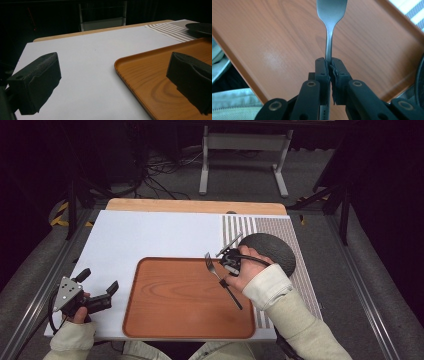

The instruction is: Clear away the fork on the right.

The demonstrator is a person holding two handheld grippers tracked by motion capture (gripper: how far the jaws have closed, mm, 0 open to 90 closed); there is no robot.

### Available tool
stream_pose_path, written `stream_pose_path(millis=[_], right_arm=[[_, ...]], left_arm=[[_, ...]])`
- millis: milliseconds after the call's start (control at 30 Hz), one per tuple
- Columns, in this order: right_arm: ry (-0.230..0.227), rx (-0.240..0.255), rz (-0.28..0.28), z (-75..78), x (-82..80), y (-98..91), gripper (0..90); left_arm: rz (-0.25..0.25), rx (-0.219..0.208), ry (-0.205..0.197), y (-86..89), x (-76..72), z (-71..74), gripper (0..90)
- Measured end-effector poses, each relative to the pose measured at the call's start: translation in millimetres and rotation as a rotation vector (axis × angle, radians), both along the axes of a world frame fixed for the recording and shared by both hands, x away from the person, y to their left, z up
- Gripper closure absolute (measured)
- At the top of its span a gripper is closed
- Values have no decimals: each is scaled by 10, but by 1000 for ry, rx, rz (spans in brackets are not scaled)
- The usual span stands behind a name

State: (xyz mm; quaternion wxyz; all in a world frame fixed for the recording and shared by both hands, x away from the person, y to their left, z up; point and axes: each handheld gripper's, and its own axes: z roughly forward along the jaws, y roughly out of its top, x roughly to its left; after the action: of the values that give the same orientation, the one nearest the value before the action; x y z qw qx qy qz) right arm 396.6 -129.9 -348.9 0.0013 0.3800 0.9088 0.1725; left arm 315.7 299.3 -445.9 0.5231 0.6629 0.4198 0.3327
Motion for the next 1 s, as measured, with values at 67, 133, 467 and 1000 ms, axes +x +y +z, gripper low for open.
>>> stream_pose_path(millis=[67,133,467,1000], right_arm=[[10,-6,-24,-28,4,5,842],[26,-14,-44,-51,10,6,842],[86,-35,-112,-176,30,12,842],[148,-67,-151,-321,57,25,842]], left_arm=[[0,0,0,0,0,0,0],[-1,0,0,-1,1,0,0],[-5,5,3,-1,5,-1,0],[-4,1,8,0,7,-4,0]])
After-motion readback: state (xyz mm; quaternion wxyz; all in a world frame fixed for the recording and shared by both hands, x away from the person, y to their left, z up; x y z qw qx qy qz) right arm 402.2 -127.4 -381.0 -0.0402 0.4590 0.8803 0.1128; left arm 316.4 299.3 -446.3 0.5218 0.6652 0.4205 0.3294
